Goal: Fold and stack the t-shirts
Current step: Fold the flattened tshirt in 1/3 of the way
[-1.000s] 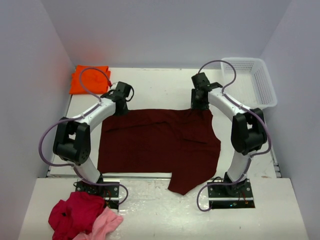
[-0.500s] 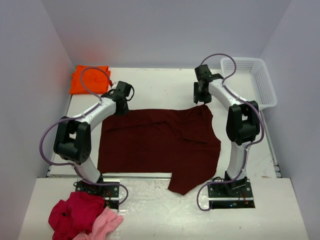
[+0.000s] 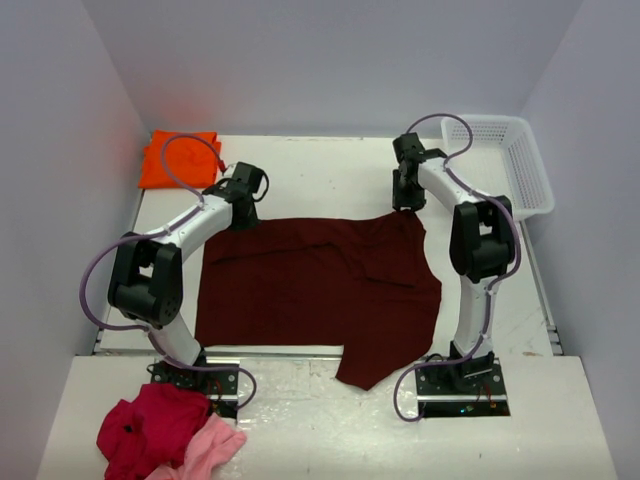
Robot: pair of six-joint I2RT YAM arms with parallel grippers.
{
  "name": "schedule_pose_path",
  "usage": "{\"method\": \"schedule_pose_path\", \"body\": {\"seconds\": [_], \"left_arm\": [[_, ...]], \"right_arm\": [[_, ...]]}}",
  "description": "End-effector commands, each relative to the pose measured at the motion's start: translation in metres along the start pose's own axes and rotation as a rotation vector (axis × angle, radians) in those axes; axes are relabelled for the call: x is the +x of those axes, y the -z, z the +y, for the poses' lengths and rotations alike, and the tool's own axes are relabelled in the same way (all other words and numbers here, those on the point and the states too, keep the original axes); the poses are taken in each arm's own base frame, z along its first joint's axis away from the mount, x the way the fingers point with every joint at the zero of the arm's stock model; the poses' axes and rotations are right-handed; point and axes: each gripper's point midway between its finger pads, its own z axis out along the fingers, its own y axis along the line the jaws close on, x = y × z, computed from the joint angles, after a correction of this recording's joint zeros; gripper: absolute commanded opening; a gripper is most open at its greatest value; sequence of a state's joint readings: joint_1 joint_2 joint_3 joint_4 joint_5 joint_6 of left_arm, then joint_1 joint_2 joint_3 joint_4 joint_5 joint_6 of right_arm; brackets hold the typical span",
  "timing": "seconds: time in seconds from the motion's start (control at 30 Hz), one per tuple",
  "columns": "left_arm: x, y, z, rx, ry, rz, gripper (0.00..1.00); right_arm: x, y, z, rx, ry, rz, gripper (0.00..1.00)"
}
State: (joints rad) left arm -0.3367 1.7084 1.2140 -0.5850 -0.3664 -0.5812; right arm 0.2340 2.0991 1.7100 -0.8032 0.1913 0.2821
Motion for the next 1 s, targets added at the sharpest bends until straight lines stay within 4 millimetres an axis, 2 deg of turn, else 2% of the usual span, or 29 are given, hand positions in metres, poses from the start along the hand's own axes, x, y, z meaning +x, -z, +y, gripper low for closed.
{"method": "schedule_pose_path", "body": {"seconds": [0.0, 0.07, 0.17, 0.2, 0.3, 0.43, 0.67, 0.87, 0.93, 0.97], "left_arm": [[-0.024, 0.013, -0.011, 0.044, 0.008, -0.072, 0.13], [-0.025, 0.014, -0.011, 0.046, 0.009, -0.075, 0.13], [-0.025, 0.014, -0.013, 0.051, 0.011, -0.072, 0.13], [-0.024, 0.014, -0.014, 0.052, 0.008, -0.071, 0.13], [-0.019, 0.011, -0.014, 0.041, 0.002, -0.067, 0.14], [-0.007, -0.002, -0.011, 0.013, -0.006, -0.039, 0.14], [0.013, -0.032, -0.007, -0.067, 0.003, 0.007, 0.13], [0.016, -0.039, -0.007, -0.084, 0.009, 0.012, 0.13], [0.011, -0.037, -0.005, -0.093, 0.012, -0.001, 0.14], [0.01, -0.036, -0.004, -0.101, 0.016, -0.005, 0.14]], "right_arm": [[-0.009, 0.0, 0.003, -0.02, 0.006, 0.0, 0.38], [-0.011, -0.002, 0.002, -0.017, 0.0, -0.002, 0.34], [-0.017, -0.006, 0.002, -0.013, -0.003, -0.008, 0.22], [-0.018, -0.007, 0.0, -0.006, -0.005, -0.008, 0.14], [-0.028, -0.009, -0.013, 0.045, -0.021, -0.029, 0.0], [-0.039, -0.007, -0.029, 0.085, -0.044, -0.053, 0.0], [-0.044, -0.013, -0.048, 0.133, -0.059, -0.047, 0.0], [-0.048, -0.02, -0.054, 0.13, -0.058, -0.031, 0.0], [-0.048, -0.019, -0.053, 0.129, -0.06, -0.026, 0.31], [-0.048, -0.017, -0.053, 0.128, -0.063, -0.028, 0.43]]}}
